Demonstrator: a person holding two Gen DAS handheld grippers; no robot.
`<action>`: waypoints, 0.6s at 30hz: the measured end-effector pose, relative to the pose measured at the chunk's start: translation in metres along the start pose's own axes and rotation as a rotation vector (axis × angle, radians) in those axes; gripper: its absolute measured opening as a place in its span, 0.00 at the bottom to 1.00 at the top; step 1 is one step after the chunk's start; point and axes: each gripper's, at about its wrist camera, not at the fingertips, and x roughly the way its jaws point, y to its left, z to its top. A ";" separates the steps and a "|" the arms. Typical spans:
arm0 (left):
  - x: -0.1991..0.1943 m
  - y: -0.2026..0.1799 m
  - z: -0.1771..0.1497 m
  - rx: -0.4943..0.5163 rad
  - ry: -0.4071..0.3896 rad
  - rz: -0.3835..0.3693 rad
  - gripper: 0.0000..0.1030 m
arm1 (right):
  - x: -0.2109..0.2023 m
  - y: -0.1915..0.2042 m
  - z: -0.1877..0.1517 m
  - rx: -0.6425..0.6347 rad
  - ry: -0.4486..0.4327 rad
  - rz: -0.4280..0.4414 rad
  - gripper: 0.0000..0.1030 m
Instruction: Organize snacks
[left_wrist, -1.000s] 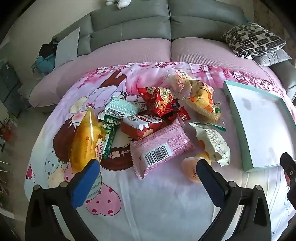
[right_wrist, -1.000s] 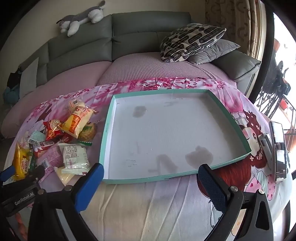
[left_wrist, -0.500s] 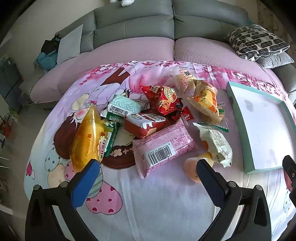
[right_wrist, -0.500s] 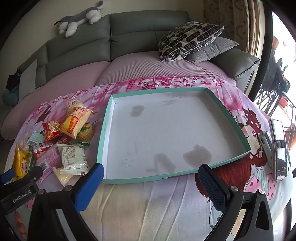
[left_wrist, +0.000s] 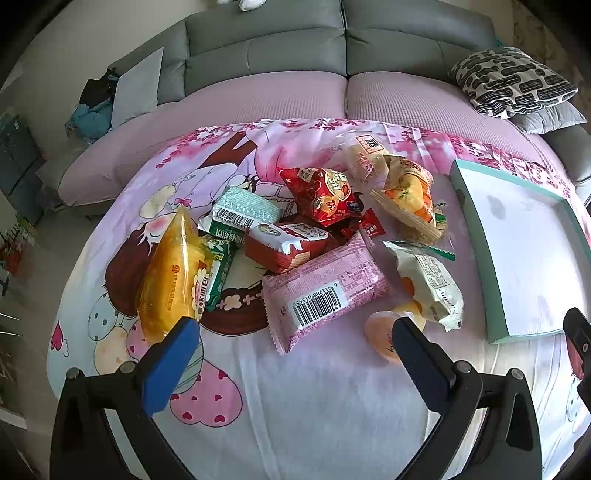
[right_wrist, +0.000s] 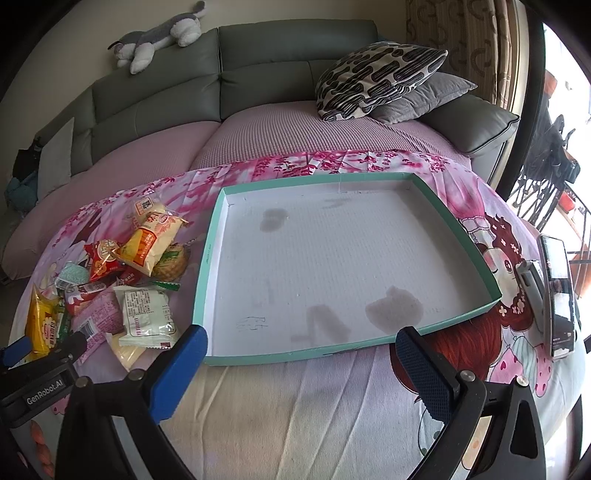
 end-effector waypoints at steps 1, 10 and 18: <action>0.000 0.000 0.000 0.001 0.001 0.000 1.00 | 0.000 0.000 0.000 0.000 0.000 0.000 1.00; 0.001 0.000 -0.001 0.002 0.006 0.002 1.00 | 0.000 -0.001 0.000 0.000 0.000 0.000 1.00; 0.004 0.000 -0.002 0.000 0.017 0.005 1.00 | 0.001 0.000 0.000 0.002 0.001 0.001 1.00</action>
